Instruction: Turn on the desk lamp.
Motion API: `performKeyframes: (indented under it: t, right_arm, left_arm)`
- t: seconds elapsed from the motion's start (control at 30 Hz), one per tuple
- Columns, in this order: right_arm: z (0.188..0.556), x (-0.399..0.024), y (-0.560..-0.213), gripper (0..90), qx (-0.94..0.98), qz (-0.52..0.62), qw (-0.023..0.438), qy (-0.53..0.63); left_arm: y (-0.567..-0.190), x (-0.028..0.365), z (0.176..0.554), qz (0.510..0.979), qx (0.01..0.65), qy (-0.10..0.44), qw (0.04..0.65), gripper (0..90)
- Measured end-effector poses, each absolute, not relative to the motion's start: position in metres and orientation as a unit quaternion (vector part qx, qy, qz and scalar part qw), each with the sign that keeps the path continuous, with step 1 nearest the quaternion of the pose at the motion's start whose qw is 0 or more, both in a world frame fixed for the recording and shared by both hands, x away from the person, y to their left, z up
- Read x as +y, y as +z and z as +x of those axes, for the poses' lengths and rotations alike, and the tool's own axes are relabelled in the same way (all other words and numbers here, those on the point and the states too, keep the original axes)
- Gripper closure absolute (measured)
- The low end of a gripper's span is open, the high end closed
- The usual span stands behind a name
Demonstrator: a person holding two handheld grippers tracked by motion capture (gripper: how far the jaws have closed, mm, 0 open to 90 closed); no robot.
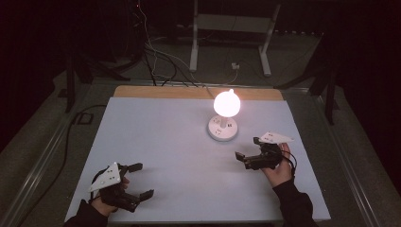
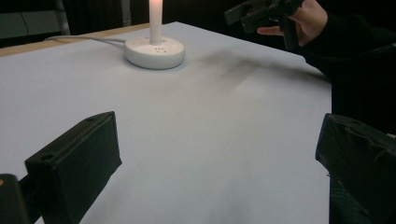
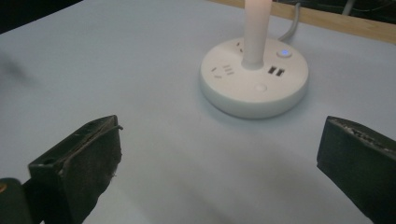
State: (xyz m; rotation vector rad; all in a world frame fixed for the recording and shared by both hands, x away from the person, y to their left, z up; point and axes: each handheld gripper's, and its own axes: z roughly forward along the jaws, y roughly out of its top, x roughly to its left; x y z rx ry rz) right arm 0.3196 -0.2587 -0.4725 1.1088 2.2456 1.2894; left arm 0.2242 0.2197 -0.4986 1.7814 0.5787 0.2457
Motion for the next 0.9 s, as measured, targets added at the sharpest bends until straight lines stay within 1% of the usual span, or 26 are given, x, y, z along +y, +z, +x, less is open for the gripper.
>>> performKeyframes:
  t: [0.5, 0.9]
  right_arm:
    - [0.279, -0.288, -0.486, 0.0, 0.789, 0.401, 0.153, 0.440]
    - [0.256, -0.306, -0.499, 0.0, 0.793, 0.413, 0.155, 0.420]
  left_arm:
    - [-0.499, 0.219, 0.224, 0.767, 0.246, 0.107, 0.583, 0.5]
    - [-0.499, 0.218, 0.223, 0.767, 0.245, 0.105, 0.584, 0.5]
